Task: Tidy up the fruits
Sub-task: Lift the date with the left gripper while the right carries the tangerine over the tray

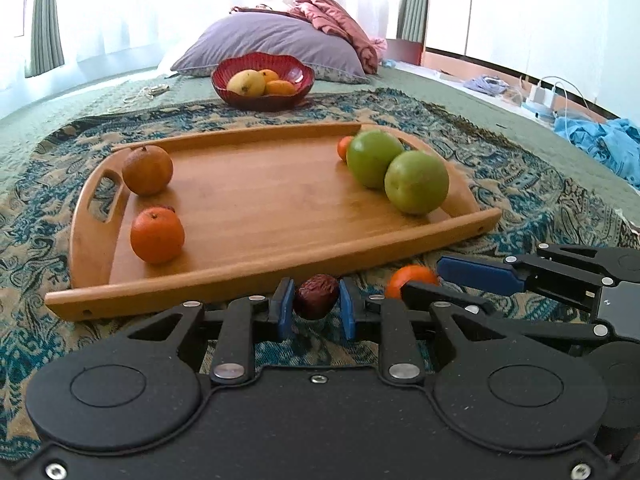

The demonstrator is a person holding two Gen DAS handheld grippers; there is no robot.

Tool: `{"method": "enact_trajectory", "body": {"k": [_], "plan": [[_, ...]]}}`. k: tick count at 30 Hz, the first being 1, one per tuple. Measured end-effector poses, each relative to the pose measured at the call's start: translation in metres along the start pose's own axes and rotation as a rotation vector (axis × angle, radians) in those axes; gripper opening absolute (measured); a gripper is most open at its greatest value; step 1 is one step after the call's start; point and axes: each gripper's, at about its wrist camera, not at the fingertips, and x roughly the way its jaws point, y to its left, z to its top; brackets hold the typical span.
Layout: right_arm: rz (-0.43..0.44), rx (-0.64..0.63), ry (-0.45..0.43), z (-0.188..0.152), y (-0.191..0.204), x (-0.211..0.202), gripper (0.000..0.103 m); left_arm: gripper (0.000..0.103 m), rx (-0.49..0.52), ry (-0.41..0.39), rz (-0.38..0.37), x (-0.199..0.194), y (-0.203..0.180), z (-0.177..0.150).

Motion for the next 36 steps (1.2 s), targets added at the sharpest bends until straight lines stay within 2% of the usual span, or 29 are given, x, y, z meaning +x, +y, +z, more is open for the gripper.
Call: {"method": "enact_trajectory", "body": {"k": [6, 10, 17, 18, 21, 26, 36], "plan": [[-0.024, -0.014, 0.007, 0.005, 0.002, 0.006, 0.033, 0.023, -0.014, 0.003, 0.011, 0.004, 0.004, 0.004], [-0.019, -0.016, 0.016, 0.002, 0.003, 0.008, 0.044, 0.023, -0.016, 0.001, 0.019, 0.005, 0.007, 0.001], [-0.061, -0.023, 0.038, 0.003, 0.002, 0.022, 0.046, 0.023, -0.039, -0.002, 0.025, 0.006, 0.012, 0.002], [-0.064, -0.018, 0.044, 0.002, 0.000, 0.024, 0.046, 0.023, -0.039, -0.002, 0.026, 0.006, 0.012, 0.002], [-0.075, 0.005, 0.052, 0.003, -0.003, 0.027, 0.035, 0.023, -0.036, -0.015, 0.030, 0.003, 0.010, 0.004], [-0.043, 0.027, 0.022, 0.011, -0.005, 0.019, 0.034, 0.023, -0.029, -0.050, 0.038, -0.002, 0.011, 0.013], [-0.050, -0.010, -0.040, 0.032, 0.005, 0.023, 0.034, 0.023, -0.044, -0.079, 0.072, 0.009, 0.021, 0.034]]}}
